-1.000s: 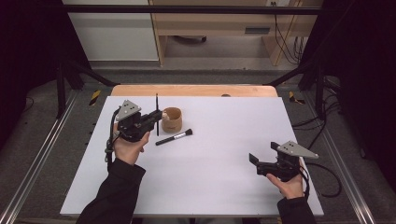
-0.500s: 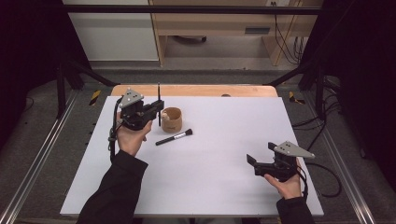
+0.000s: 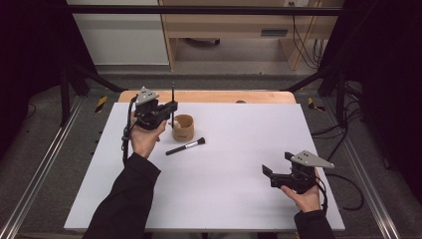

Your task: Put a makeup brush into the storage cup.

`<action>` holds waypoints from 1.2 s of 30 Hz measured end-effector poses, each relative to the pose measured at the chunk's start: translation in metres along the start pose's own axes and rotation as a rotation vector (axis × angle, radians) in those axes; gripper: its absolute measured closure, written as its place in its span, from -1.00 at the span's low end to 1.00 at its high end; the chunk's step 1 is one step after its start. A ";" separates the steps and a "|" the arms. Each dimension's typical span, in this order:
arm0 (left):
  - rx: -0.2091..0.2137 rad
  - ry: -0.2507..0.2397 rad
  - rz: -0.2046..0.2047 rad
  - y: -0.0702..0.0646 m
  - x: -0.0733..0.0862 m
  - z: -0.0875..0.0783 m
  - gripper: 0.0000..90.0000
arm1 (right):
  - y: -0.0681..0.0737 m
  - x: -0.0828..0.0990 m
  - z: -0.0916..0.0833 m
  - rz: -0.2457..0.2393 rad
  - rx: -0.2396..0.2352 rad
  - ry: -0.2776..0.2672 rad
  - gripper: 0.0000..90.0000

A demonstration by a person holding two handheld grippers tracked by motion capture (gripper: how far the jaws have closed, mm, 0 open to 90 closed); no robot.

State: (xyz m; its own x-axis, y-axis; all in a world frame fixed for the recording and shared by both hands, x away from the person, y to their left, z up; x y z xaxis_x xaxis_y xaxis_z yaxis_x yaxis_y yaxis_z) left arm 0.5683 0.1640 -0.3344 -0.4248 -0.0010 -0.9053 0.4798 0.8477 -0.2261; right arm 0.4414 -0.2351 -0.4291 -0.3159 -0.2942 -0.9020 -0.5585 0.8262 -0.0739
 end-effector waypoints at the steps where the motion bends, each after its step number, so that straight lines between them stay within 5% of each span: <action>1: -0.003 0.002 0.007 0.000 0.000 0.002 0.88 | 0.000 0.000 0.000 -0.002 -0.001 -0.001 -0.89; 21: -0.024 0.004 0.019 0.004 0.002 0.046 0.88 | 0.001 0.001 0.000 0.000 -0.008 0.001 -0.89; 36: -0.046 0.016 0.012 0.013 0.008 0.063 0.88 | 0.002 0.001 0.002 0.001 -0.011 -0.001 -0.89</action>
State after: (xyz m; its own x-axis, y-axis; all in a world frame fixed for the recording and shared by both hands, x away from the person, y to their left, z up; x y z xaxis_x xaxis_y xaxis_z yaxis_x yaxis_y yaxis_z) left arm 0.6192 0.1417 -0.3674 -0.4314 0.0176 -0.9020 0.4494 0.8712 -0.1979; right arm 0.4416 -0.2333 -0.4305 -0.3151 -0.2930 -0.9027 -0.5670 0.8209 -0.0686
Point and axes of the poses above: each handheld gripper's, and its own axes: z roughly forward along the jaws, x roughly out of its underside, y roughly to its left, the point moved 2 cm from there along z, roughly forward along the jaws, and after that the axes turned 10 degrees about -z, right-handed, at the moved point
